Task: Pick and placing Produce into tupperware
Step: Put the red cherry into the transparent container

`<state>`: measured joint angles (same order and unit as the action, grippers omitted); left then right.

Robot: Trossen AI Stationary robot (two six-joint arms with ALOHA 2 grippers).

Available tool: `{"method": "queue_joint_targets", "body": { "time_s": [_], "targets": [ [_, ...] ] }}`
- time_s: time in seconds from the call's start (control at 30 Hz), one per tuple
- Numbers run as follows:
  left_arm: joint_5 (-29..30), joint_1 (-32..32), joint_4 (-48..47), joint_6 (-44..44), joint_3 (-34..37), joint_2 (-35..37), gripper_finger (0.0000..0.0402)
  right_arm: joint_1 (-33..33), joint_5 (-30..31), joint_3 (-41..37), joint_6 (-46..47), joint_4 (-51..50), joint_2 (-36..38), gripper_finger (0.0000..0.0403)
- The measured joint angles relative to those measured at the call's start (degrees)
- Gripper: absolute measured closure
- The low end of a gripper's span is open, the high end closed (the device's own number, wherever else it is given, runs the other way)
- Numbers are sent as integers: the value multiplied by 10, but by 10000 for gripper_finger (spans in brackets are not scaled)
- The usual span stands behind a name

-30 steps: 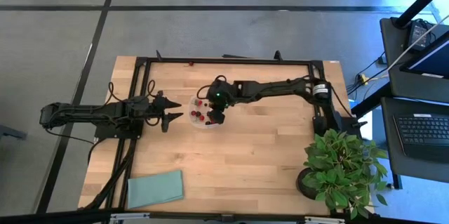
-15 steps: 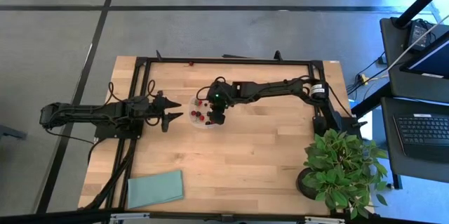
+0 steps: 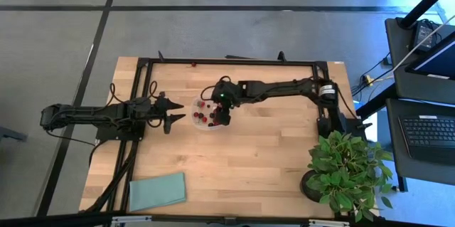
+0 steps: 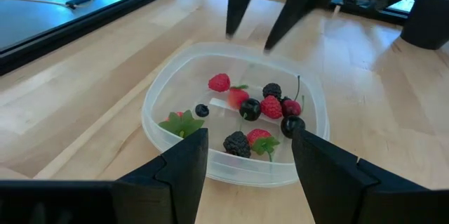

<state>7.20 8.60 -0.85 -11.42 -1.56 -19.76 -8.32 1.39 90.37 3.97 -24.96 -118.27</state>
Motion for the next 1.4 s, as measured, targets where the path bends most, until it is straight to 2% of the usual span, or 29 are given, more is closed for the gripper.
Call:
{"method": "queue_joint_targets", "body": {
  "time_s": [0.17,0.3,0.4,0.63,0.77,1.03,1.23,1.4],
  "targets": [
    [11,0,3,15,0,0,202,1,0,0,-2,-53,42,188],
    [16,0,10,15,0,0,202,2,0,-51,1,-44,80,187],
    [18,0,27,15,0,0,202,2,3,-122,18,-1,120,186],
    [22,9,120,15,-6,0,202,17,12,-334,62,172,266,186],
    [22,27,121,65,-33,-1,202,38,16,-428,45,266,343,186],
    [22,54,120,74,-61,-2,202,79,20,-522,15,312,449,186],
    [23,72,132,72,-61,-6,202,93,99,-586,15,319,515,186],
    [36,101,104,70,-111,-62,202,91,122,-641,0,413,537,186]
  ]
}}
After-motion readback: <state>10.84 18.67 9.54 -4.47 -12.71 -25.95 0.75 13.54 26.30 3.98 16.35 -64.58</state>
